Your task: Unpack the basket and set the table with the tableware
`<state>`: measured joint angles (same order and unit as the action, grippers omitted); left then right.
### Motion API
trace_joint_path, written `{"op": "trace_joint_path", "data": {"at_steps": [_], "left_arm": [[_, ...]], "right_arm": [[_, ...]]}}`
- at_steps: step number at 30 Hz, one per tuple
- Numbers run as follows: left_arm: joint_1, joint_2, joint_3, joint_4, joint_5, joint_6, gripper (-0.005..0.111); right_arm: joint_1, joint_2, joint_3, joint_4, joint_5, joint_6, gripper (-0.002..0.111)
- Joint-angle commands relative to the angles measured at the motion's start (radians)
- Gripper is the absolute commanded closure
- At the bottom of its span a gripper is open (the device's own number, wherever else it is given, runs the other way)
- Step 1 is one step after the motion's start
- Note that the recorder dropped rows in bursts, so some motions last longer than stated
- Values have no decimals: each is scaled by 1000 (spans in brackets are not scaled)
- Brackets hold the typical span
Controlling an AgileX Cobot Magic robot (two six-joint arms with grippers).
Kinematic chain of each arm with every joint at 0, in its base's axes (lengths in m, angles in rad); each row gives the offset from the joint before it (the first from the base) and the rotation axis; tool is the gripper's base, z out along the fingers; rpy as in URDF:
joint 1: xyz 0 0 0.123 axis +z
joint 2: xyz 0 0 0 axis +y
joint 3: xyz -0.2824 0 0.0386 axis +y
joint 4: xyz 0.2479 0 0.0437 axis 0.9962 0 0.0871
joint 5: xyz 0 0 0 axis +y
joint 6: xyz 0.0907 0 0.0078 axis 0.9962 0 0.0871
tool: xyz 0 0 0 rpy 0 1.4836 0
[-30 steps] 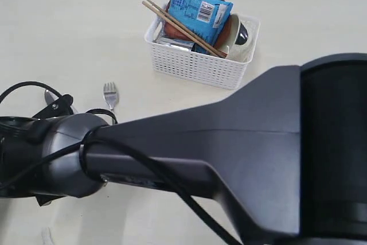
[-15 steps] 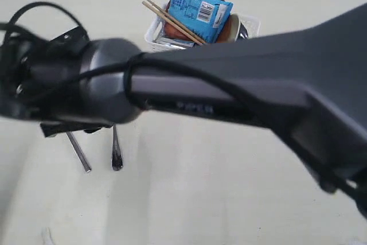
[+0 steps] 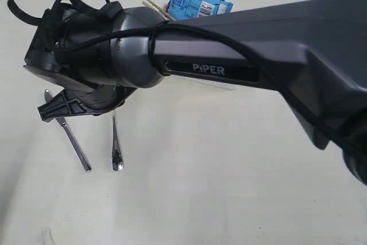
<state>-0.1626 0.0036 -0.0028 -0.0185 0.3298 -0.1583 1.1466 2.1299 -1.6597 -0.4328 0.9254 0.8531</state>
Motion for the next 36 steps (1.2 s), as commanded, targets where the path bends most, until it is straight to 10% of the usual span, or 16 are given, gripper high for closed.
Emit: {"op": "trace_joint_path", "data": {"at_steps": [1,8,23,36], "left_arm": [[1,-4,3,0,-9,1,107],[1,-4,3,0,-9,1,107],[1,-4,3,0,-9,1,107],[1,-4,3,0,-9,1,107]], "right_arm": [[-22,6,-2,-13,-92,-11,107],[-95,37,-9,11,-198,-11,65],[-120,262,-287,44,-35,-127,63],[-120,312,-375,68,102,-167,109]]}}
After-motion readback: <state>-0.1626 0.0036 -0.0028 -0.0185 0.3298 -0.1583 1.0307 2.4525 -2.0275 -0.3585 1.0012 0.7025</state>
